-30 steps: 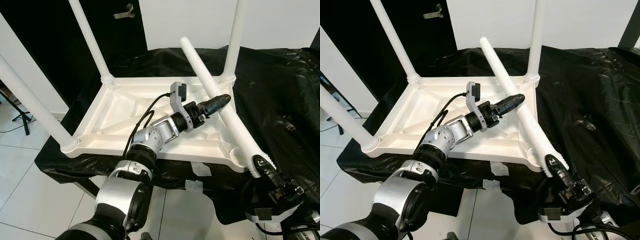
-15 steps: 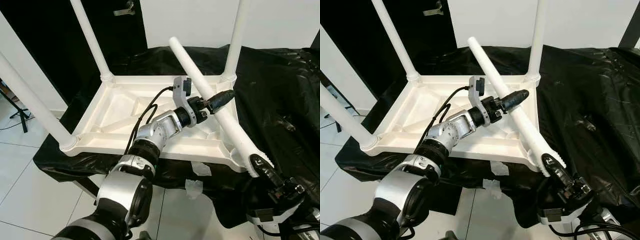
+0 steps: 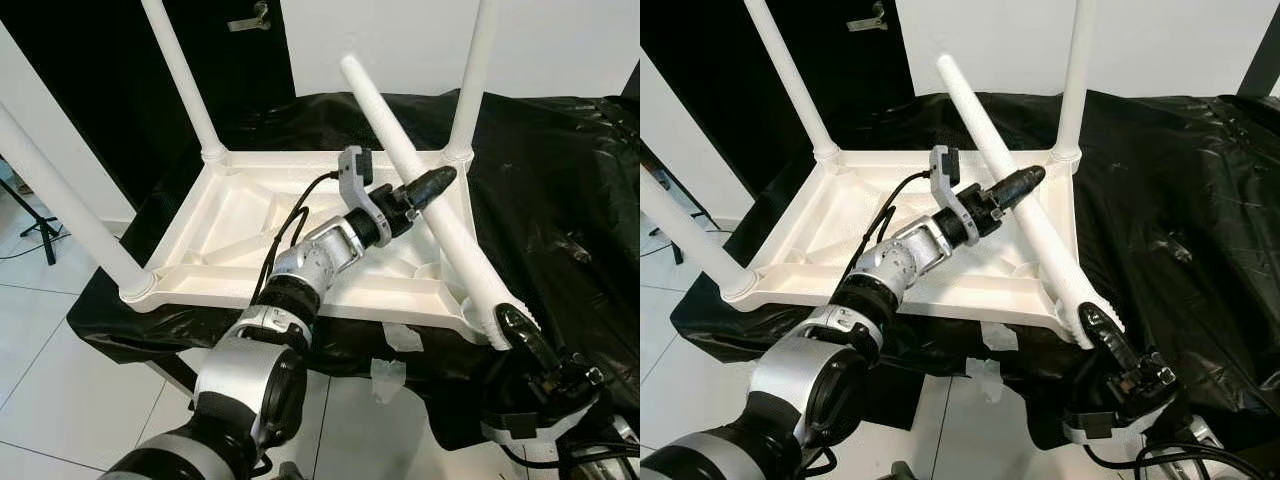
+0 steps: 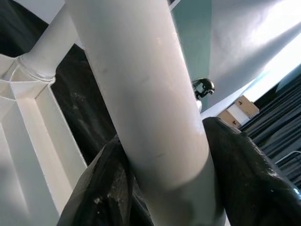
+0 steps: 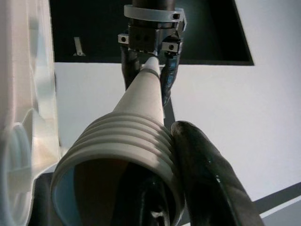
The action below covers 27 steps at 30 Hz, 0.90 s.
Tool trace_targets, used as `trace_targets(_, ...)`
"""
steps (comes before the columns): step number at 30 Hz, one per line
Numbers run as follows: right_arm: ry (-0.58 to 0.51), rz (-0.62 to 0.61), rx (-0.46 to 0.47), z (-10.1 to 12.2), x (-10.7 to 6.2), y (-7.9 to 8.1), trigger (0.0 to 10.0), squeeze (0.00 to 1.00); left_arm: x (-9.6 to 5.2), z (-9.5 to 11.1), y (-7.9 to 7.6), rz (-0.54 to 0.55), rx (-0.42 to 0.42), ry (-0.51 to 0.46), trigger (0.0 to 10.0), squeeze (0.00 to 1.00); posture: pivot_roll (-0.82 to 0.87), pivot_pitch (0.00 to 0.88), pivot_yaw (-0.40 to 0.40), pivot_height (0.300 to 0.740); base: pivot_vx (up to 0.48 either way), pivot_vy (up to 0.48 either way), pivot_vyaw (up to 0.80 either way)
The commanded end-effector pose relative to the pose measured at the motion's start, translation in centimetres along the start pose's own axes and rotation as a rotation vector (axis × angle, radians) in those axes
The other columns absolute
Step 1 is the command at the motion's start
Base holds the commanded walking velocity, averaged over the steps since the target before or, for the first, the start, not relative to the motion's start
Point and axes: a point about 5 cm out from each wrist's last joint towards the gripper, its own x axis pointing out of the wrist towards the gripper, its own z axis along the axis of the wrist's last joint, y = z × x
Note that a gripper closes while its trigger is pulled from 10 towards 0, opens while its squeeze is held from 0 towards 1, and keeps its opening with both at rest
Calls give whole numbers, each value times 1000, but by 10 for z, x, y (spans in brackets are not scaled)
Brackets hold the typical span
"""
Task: Building children table
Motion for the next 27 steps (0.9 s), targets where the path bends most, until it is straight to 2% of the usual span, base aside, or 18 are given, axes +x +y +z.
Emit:
trace_targets(1,20,38,32,4,-7,3,10000,1000,16,-9,-14,-22,-10,-22,0,0,-38,0,85,740,0,0,0)
trace_targets(7,211,41,200,1,-13,7,10000,1000,15,-8,-10,8,-27,-36,0,0,-35,0,81,740,0,0,0)
trace_targets(8,275,46,282,2,-16,8,10000,298,15,-9,-10,13,-31,-38,0,0,-35,0,81,740,0,0,0)
trace_targets(9,275,46,282,2,-16,8,10000,298,15,-9,-10,13,-31,-38,0,0,-35,0,81,740,0,0,0)
trace_targets(10,353,58,381,2,-21,11,10000,0,14,-9,-9,18,-34,-40,0,0,-35,0,83,740,0,0,0)
trace_targets(12,479,71,575,1,-29,13,10000,0,13,-9,-8,24,-38,-43,0,0,-40,0,90,740,0,0,0)
trace_targets(13,479,71,575,1,-29,13,10000,0,13,-9,-8,24,-38,-43,0,0,-40,0,90,740,0,0,0)
trace_targets(15,549,45,711,0,-32,6,10000,0,12,-8,-7,25,-36,-44,0,0,-49,0,100,740,0,0,0)
trace_targets(16,549,45,711,0,-32,6,10000,0,12,-8,-7,25,-36,-44,0,0,-49,0,100,740,0,0,0)
trace_targets(17,565,33,757,0,-32,3,10000,0,12,-8,-6,25,-34,-45,0,0,-49,0,100,740,0,0,0)
trace_targets(19,565,33,757,0,-32,3,10000,0,12,-8,-6,25,-34,-45,0,0,-49,0,100,740,0,0,0)
trace_targets(20,578,38,842,3,-30,0,10000,0,12,-6,-6,27,-34,-48,0,0,-53,0,105,740,0,0,0)
trace_targets(21,578,38,842,3,-30,0,10000,0,12,-6,-6,27,-34,-48,0,0,-53,0,105,740,0,0,0)
trace_targets(22,605,90,1074,13,-24,-2,10000,0,14,2,-9,23,-40,-81,0,0,-65,0,108,740,0,0,0)
trace_targets(23,611,105,1160,17,-21,-4,10000,0,15,6,-10,16,-38,-96,0,0,-66,0,108,740,0,0,0)
trace_targets(24,611,105,1160,17,-21,-4,10000,0,15,6,-10,16,-38,-96,0,0,-66,0,108,740,0,0,0)
trace_targets(26,605,101,1226,17,-17,-8,10000,0,17,10,-13,7,-33,-110,0,0,-67,0,108,740,0,0,0)
trace_targets(27,595,78,1323,16,-9,-17,10000,0,19,15,-18,-17,-17,-127,0,0,-68,0,106,740,0,0,0)
